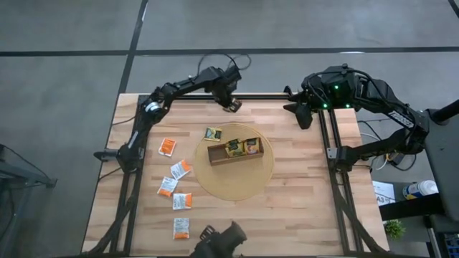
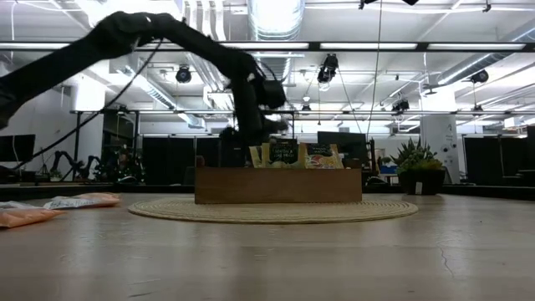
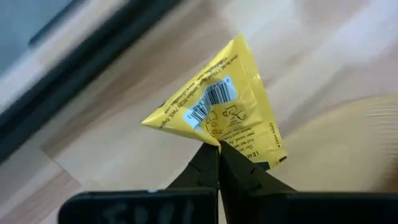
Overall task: Pick & Place Tea
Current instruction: Put the yellow tea bag into the middle section of the wooden organizer
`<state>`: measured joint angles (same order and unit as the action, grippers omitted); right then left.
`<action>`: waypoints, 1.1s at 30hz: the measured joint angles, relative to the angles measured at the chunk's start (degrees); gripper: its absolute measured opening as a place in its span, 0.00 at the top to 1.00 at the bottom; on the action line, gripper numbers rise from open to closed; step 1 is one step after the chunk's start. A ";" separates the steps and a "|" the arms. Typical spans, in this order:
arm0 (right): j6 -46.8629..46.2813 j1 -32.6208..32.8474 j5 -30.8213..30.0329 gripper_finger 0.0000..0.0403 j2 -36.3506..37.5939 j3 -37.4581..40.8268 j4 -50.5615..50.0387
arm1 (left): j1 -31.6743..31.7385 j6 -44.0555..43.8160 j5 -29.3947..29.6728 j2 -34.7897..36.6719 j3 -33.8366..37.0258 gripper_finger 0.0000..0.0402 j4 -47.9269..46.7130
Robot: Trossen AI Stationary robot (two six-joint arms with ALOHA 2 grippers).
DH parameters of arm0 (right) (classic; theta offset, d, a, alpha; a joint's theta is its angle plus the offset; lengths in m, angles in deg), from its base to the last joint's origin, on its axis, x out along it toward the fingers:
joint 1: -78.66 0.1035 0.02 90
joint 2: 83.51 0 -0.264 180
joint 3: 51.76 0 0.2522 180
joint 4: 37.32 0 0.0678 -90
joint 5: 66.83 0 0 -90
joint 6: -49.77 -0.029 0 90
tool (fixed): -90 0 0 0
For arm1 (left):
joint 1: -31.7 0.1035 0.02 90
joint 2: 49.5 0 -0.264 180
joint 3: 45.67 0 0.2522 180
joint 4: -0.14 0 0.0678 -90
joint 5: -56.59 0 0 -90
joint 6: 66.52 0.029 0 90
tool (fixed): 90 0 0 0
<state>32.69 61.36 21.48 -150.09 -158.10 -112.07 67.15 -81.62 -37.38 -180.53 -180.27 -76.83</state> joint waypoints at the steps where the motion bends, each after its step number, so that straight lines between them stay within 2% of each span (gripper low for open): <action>1: 0.43 0.02 0.04 0.52 0.00 0.00 0.02 | 0.07 0.00 -1.08 1.01 -0.04 1.00 0.28; 5: 1.18 0.04 0.02 0.52 0.00 0.00 0.06 | 0.01 -0.29 -6.29 4.43 0.27 1.00 0.74; 13: 6.52 0.19 0.35 0.52 -0.37 0.00 0.90 | -0.14 -2.09 -27.39 12.34 0.16 1.00 2.38; 20: 23.30 0.17 0.48 0.52 -2.70 0.00 1.72 | -0.49 -5.10 -41.76 17.55 0.14 1.00 4.47; 27: 36.27 0.19 0.60 0.52 -6.47 0.00 2.55 | -1.49 -8.38 -53.59 18.69 0.11 1.00 5.82; 33: 42.47 0.19 0.59 0.52 -9.89 0.00 3.40 | -3.25 -9.33 -59.60 18.63 0.14 1.00 5.79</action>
<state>75.16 61.55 22.07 -159.99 -158.10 -108.67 63.91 -90.95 -96.97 -161.90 -180.14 -71.05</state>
